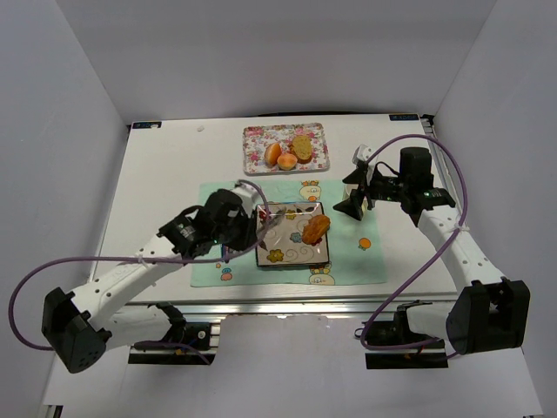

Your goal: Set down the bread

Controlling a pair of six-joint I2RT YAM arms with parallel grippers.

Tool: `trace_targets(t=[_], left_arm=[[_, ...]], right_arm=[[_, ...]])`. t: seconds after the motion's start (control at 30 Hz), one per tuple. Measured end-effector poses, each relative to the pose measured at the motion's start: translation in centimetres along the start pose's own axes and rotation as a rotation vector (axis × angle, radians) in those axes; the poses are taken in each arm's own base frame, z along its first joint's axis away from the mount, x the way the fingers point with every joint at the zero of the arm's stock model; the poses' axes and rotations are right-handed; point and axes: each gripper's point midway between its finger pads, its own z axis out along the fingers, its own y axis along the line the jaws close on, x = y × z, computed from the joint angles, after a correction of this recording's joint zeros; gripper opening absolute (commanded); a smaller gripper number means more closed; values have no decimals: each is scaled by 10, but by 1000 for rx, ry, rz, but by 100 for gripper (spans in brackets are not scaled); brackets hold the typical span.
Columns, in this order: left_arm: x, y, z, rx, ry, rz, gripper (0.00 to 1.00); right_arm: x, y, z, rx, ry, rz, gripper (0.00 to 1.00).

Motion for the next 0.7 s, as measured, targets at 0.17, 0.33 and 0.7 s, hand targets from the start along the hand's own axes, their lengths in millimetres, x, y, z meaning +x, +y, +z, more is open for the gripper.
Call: trace_targets(t=[0.17,0.33,0.7], left_arm=[[-57,44,2,-90,-127,-183,26],[-109,83,34,-108,-208,-357,18],[-170,127,98,-147,-210,-375,32]], right_arm=[[0,1,0,-4,-3,0,89],[-1,1,0,-6,-5,1,90],[-7,0,-2,3,-26,-23,89]])
